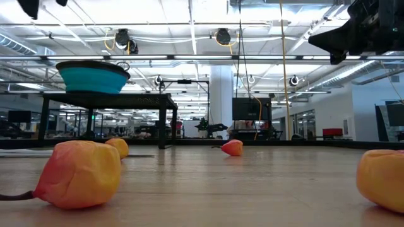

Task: Pick & Place Fruit
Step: Put the pomegranate into the blue strainer bowl on the shelf

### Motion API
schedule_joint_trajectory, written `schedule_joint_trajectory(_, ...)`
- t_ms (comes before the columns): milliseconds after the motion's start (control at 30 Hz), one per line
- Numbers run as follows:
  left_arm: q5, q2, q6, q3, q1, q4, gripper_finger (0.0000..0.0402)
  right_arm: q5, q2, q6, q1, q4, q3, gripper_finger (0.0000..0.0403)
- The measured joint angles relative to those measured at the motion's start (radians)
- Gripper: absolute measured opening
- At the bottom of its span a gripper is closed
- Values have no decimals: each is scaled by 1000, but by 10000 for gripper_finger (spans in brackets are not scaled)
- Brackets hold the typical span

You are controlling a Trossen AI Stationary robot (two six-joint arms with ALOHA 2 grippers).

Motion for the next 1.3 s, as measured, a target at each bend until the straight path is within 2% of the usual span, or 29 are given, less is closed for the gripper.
schedule_joint_trajectory(400, 168, 84, -291, 0, -111, -2, 271, 0, 0, -21, 0, -35, 0, 0)
schedule_joint_trajectory(667, 298, 135, -551, 0, -189, -2, 271, 0, 0, -21, 0, -34, 0, 0)
schedule_joint_trajectory(800, 320, 158, -662, -1, -233, 6, 271, 0, 0, -21, 0, -34, 0, 0)
schedule_joint_trajectory(1300, 312, 224, -701, -1, -267, 1, 271, 0, 0, -24, 0, -33, 0, 0)
